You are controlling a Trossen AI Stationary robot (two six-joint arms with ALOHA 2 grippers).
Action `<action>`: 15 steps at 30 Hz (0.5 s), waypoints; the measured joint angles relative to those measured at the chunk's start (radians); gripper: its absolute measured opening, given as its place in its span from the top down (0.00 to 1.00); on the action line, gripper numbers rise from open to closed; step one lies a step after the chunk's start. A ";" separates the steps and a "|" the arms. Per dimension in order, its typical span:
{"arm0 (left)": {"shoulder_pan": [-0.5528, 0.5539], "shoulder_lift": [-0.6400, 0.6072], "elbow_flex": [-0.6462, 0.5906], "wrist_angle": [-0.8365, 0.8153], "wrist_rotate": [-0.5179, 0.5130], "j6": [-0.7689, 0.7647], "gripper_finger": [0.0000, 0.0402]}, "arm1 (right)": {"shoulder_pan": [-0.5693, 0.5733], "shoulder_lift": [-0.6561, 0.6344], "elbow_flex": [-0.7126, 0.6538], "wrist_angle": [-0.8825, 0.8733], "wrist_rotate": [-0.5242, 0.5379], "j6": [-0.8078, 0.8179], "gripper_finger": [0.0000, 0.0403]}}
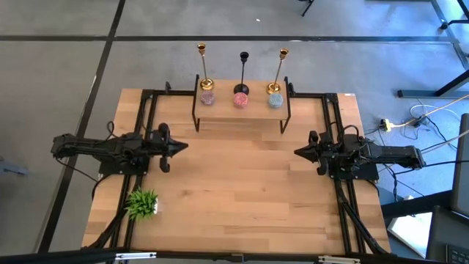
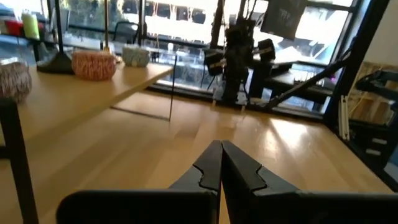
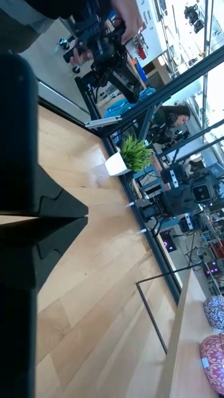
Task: Pick & Place candle stick holders
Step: Return to Home Position
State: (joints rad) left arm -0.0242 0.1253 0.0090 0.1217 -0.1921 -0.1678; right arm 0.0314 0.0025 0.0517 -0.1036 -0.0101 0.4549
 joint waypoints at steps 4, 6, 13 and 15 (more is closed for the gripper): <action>0.000 0.000 0.000 -0.034 -0.018 -0.042 1.00 | 0.000 0.000 0.000 0.000 0.000 0.000 1.00; 0.000 0.000 0.000 -0.058 -0.064 -0.085 1.00 | 0.000 0.000 0.000 0.000 0.000 0.000 1.00; 0.000 0.005 0.000 -0.065 -0.118 -0.082 0.99 | 0.000 0.000 0.000 0.000 0.000 0.000 1.00; 0.000 0.005 0.000 -0.066 -0.107 -0.055 0.99 | 0.000 0.000 0.000 0.000 0.000 0.000 1.00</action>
State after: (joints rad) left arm -0.0246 0.1307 0.0090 0.0558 -0.2991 -0.2227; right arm 0.0315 0.0025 0.0517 -0.1036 -0.0103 0.4545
